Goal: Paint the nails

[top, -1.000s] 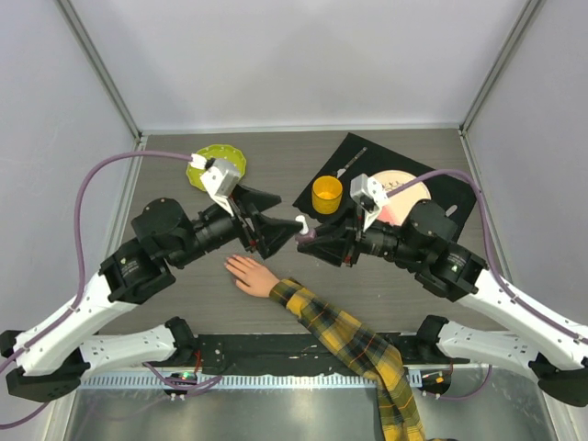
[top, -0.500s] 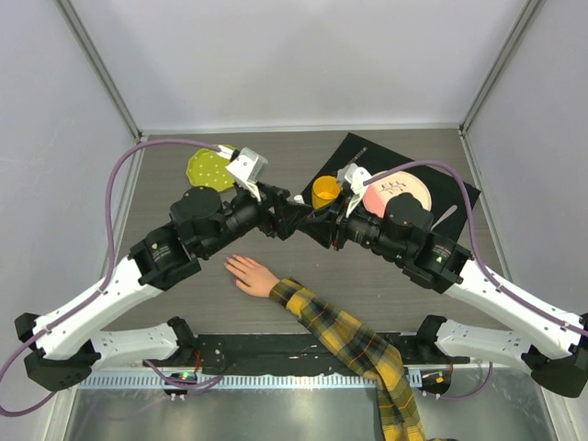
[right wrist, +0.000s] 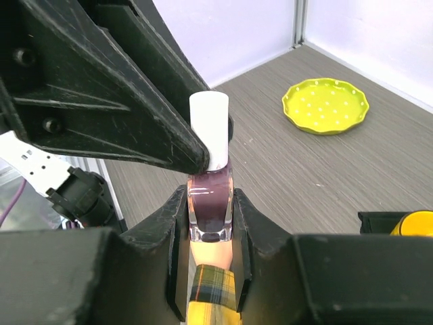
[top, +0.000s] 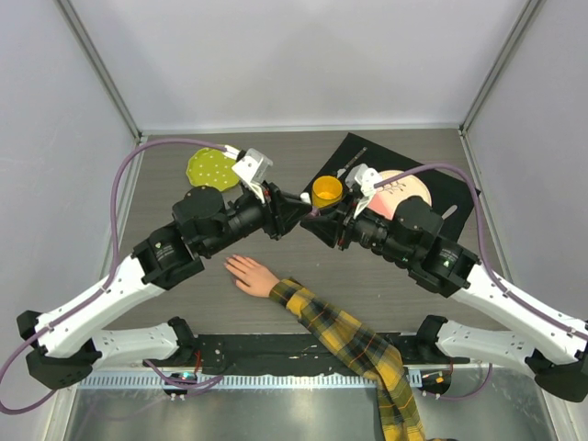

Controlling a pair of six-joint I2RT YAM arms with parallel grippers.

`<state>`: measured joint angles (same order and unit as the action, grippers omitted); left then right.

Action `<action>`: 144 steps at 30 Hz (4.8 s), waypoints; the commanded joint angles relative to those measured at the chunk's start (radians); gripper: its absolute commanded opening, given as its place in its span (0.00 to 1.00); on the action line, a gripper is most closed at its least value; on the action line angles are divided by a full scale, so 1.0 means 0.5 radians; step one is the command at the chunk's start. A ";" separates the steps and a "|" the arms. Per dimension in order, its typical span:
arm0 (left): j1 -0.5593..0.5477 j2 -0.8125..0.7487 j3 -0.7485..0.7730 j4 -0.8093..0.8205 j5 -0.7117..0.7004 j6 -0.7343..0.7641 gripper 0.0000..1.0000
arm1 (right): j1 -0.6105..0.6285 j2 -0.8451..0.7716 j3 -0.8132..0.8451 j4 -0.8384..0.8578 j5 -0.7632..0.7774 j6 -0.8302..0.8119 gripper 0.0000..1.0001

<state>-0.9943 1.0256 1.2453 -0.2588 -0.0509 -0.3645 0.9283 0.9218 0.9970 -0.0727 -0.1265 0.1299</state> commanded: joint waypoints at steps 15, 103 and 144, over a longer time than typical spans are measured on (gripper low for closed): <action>0.040 -0.078 -0.177 0.569 1.433 -0.059 0.00 | 0.024 -0.212 -0.386 1.871 -1.925 1.347 0.01; 0.037 -0.312 0.022 -0.108 -0.036 -0.026 0.90 | 0.036 -0.175 0.006 -0.149 -0.024 0.026 0.01; 0.040 0.179 0.139 -0.035 0.724 -0.017 0.00 | 0.036 -0.181 0.031 0.004 -0.532 -0.002 0.01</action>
<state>-0.9779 1.1213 1.2961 -0.3038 0.1081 -0.4103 0.9398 0.8768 0.9741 -0.1654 -0.1169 0.1276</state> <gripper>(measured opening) 0.098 0.295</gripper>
